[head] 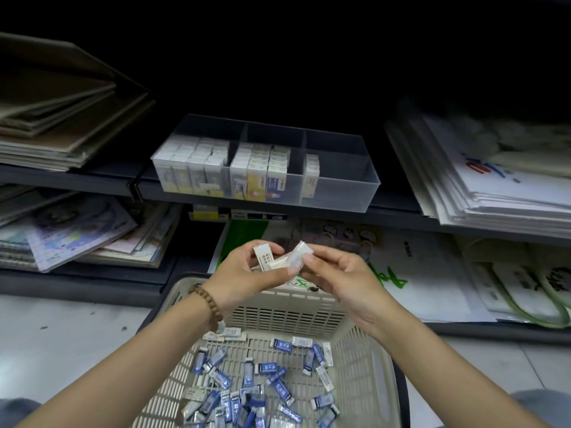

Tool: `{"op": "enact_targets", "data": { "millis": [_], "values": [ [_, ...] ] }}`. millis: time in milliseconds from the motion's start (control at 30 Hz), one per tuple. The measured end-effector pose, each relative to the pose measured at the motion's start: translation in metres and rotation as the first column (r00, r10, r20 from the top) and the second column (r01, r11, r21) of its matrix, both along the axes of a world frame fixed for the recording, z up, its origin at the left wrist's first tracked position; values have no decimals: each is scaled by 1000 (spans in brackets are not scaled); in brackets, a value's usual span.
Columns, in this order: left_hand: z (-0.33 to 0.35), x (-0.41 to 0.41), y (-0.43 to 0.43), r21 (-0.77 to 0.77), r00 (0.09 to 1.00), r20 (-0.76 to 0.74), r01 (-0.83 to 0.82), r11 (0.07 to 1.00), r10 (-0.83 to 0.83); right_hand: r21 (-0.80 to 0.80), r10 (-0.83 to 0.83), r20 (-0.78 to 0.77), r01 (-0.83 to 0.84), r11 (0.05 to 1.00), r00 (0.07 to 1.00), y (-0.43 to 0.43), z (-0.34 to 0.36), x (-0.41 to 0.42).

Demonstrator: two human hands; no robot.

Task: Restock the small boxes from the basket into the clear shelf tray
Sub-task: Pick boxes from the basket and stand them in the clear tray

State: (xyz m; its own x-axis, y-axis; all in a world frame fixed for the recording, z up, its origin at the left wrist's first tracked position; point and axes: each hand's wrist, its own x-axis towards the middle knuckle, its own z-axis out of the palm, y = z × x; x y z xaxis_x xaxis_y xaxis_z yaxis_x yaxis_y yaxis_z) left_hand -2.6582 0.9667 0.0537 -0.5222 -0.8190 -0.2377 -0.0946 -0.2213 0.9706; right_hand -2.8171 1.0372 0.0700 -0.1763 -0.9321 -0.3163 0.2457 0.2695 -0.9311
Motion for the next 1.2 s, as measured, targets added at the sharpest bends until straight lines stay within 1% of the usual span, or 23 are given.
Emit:
{"op": "enact_targets", "data": {
  "millis": [67,133,200,267,300,333,400,433,467,500,567,633,700,767,867,933,1000,1033,1100,1133,1200],
  "values": [
    [3,2,-1,-9,1000,-6,10,1000,-10,-28,8,13,-7,1000,1000,-1,0,-2],
    [5,4,-1,-17,1000,-8,3,1000,-3,-42,22,58,-19,999,998,-1,0,-1],
    [6,5,1,-14,1000,-4,7,1000,-8,-31,20,130,-16,999,991,0,-1,1],
    [7,4,4,-7,999,10,30,1000,-30,-8,7,166,-6,1000,986,1,-2,2],
    [8,2,5,29,1000,-19,25,999,-25,-4,4,160,-4,1000,987,1,-2,0],
    [10,1,5,107,997,-73,5,994,3,-9,8,145,-6,1000,989,0,-1,-2],
    [16,1,1,309,977,-189,-41,950,103,-39,27,109,-23,999,994,-1,3,-9],
    [18,3,-1,358,966,-219,-51,932,137,-54,39,100,-34,998,994,-1,6,-13],
    [18,5,-3,357,966,-220,-47,933,133,-66,57,100,-51,997,993,-1,9,-16],
    [18,7,-4,325,975,-197,-37,945,105,-74,82,103,-74,995,991,-1,12,-19],
    [17,10,-3,207,995,-96,2,978,18,-79,138,83,-131,988,987,1,15,-21],
    [13,10,0,124,1000,-7,28,992,-27,-67,173,-17,-174,982,985,3,15,-20],
    [10,6,5,89,999,22,43,995,-45,-58,179,-123,-187,981,976,5,13,-16],
    [8,1,8,65,998,19,53,996,-55,-62,156,-160,-168,984,975,6,10,-12],
    [10,-4,10,39,993,-22,116,992,-115,-65,95,-156,-106,992,983,6,7,-11],
    [11,-5,11,-30,984,10,178,984,-178,-77,87,-170,-101,992,982,6,7,-11],
    [11,-6,12,-62,982,48,184,981,-181,-91,83,-172,-100,991,982,6,8,-11],
    [11,-6,12,-63,984,38,174,983,-172,-98,69,-162,-86,991,984,6,9,-10],
    [14,-6,10,-93,987,17,163,982,-162,-98,40,-107,-50,994,993,6,9,-10],
    [16,-6,8,-132,988,23,157,979,-155,-90,40,-66,-46,995,997,5,11,-10],
    [22,-5,4,-215,990,31,140,966,-136,-79,76,7,-76,994,997,3,16,-11]
  ]
}}
